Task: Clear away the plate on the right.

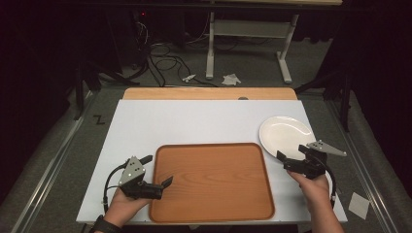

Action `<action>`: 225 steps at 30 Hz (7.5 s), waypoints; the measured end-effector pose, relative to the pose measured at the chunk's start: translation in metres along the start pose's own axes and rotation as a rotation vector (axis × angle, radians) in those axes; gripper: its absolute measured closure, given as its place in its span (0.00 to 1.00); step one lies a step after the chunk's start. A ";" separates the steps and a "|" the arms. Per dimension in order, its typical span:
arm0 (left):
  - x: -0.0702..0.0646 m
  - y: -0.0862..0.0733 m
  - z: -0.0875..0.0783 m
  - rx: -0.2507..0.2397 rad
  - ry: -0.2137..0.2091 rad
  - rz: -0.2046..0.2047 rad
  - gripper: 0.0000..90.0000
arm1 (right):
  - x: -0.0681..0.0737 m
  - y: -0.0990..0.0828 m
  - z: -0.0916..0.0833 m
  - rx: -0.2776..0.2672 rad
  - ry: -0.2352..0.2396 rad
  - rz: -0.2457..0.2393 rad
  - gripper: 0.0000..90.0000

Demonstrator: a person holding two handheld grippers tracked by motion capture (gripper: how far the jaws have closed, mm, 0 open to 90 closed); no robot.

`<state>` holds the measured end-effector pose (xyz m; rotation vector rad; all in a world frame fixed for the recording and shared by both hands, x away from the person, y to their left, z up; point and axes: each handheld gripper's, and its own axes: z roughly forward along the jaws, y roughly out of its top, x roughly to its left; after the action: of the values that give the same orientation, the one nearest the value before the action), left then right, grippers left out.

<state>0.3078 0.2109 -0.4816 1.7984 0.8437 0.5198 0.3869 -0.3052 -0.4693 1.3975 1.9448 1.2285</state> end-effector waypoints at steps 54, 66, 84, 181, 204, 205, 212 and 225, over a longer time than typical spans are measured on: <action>0.002 -0.006 -0.009 0.007 0.005 -0.003 0.00 | -0.061 -0.024 -0.018 -0.014 -0.018 0.423 0.18; 0.001 -0.006 -0.009 0.007 -0.003 0.010 0.00 | -0.069 -0.029 -0.012 0.063 0.027 0.580 0.19; -0.001 -0.007 -0.012 0.008 0.003 0.017 0.00 | -0.080 -0.032 -0.004 0.075 0.069 0.720 0.22; -0.004 -0.011 -0.028 -0.034 0.030 0.036 0.02 | -0.094 -0.031 0.001 -0.023 0.035 1.037 0.99; -0.005 -0.012 -0.027 -0.021 0.029 0.043 0.02 | -0.099 -0.032 -0.007 -0.065 0.040 1.067 0.99; -0.005 -0.012 -0.027 -0.022 0.029 0.043 0.02 | -0.099 -0.032 -0.008 -0.069 0.039 1.069 0.98; -0.005 -0.011 -0.027 -0.024 0.026 0.044 0.02 | -0.102 -0.033 -0.012 -0.086 0.042 1.081 0.98; -0.004 -0.012 -0.026 -0.019 0.030 0.044 0.00 | -0.106 -0.032 -0.016 -0.113 0.042 1.078 0.98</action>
<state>0.2835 0.2265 -0.4824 1.7995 0.8183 0.5830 0.3990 -0.4108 -0.5030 2.4698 1.0346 1.7343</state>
